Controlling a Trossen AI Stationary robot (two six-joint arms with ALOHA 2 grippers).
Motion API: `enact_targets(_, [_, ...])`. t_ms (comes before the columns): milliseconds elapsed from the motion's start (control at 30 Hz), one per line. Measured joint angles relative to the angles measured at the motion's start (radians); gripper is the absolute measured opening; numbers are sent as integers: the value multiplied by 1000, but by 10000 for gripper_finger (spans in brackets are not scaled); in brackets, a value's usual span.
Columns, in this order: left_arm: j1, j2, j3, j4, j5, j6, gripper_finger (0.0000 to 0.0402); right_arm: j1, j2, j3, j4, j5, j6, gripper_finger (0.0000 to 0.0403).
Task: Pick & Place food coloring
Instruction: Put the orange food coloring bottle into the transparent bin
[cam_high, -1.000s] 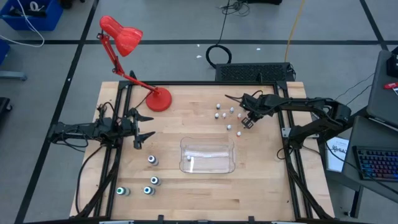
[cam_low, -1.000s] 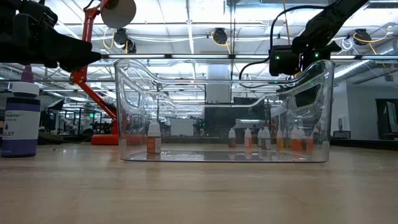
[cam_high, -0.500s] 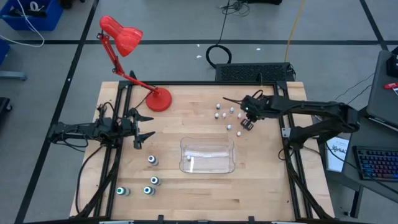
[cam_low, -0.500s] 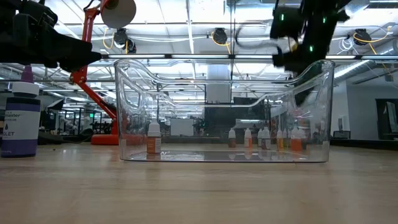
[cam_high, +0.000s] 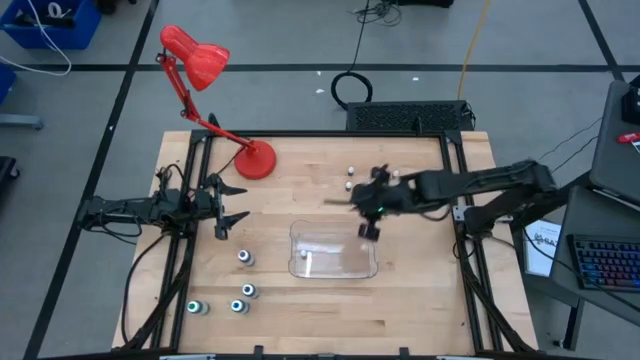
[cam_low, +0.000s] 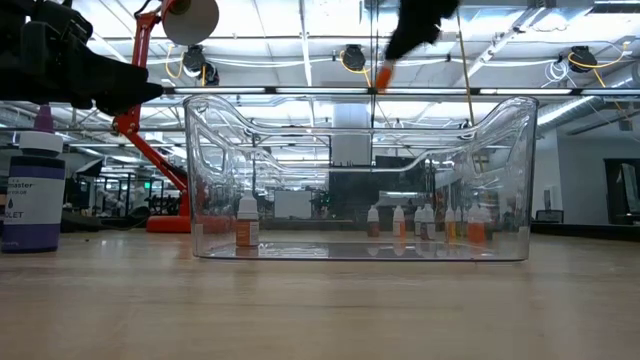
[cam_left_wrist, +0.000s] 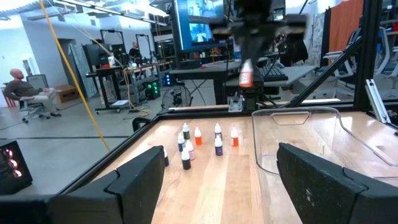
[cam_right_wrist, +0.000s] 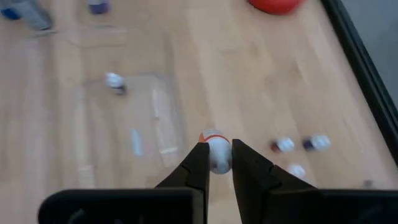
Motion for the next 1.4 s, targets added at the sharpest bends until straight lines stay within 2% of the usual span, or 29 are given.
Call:
enact_targets(267, [0, 0, 0, 0, 0, 0, 306, 54, 341, 471, -247, -12, -93, 34])
enact_targets(433, [0, 0, 0, 0, 0, 0, 306, 48, 487, 625, -252, -128, -156, 34])
enact_targets(600, [0, 0, 0, 0, 0, 0, 306, 39, 587, 628, -245, -181, -183, 34])
enact_targets(900, [0, 0, 0, 1, 0, 0, 306, 40, 732, 605, -248, -191, -204, 33])
enact_targets(1033, [0, 0, 0, 1, 0, 0, 306, 33, 743, 529, -171, -261, -207, 33])
enact_targets(1167, [0, 0, 0, 1, 0, 0, 306, 33, 743, 462, -86, -264, -205, 33])
enact_targets(1400, [0, 0, 0, 0, 0, 0, 306, 34, 739, 429, -29, -271, -202, 33])
